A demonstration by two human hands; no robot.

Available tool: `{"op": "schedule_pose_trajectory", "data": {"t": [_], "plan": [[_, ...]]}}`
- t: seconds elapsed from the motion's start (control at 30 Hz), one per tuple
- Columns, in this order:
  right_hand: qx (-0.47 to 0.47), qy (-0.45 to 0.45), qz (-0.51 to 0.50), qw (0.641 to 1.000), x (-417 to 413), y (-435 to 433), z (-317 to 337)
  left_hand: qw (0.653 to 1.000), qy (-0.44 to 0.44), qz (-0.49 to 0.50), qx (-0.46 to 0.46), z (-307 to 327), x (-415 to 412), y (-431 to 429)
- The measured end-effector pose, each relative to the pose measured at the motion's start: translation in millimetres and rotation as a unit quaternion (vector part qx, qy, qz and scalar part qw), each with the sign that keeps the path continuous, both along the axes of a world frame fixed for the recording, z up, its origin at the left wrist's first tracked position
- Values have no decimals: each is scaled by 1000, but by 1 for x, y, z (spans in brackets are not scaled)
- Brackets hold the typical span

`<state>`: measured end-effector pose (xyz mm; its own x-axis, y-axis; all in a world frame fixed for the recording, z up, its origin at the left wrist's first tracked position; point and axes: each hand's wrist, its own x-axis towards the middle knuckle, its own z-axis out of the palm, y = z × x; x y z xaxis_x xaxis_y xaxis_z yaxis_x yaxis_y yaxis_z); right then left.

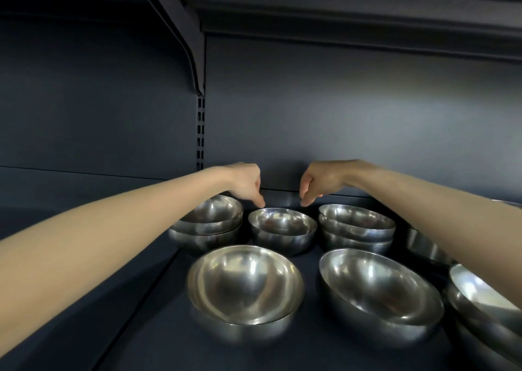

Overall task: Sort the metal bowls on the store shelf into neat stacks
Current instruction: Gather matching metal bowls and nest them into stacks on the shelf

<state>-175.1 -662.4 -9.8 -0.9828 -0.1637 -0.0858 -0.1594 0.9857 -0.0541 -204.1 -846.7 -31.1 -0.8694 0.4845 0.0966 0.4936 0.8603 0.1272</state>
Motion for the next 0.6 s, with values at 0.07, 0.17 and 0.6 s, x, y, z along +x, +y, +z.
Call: {"op": "schedule_pose_trajectory", "data": {"t": [0.07, 0.17, 0.6], "plan": [[7, -9, 5, 1000, -4, 3, -5, 999, -22, -10, -34, -4, -6, 4], [21, -18, 12, 1000, -9, 4, -13, 997, -54, -20, -58, -10, -14, 8], [11, -1, 21, 1000, -14, 1, -26, 999, -42, -21, 26, -20, -27, 4]]}}
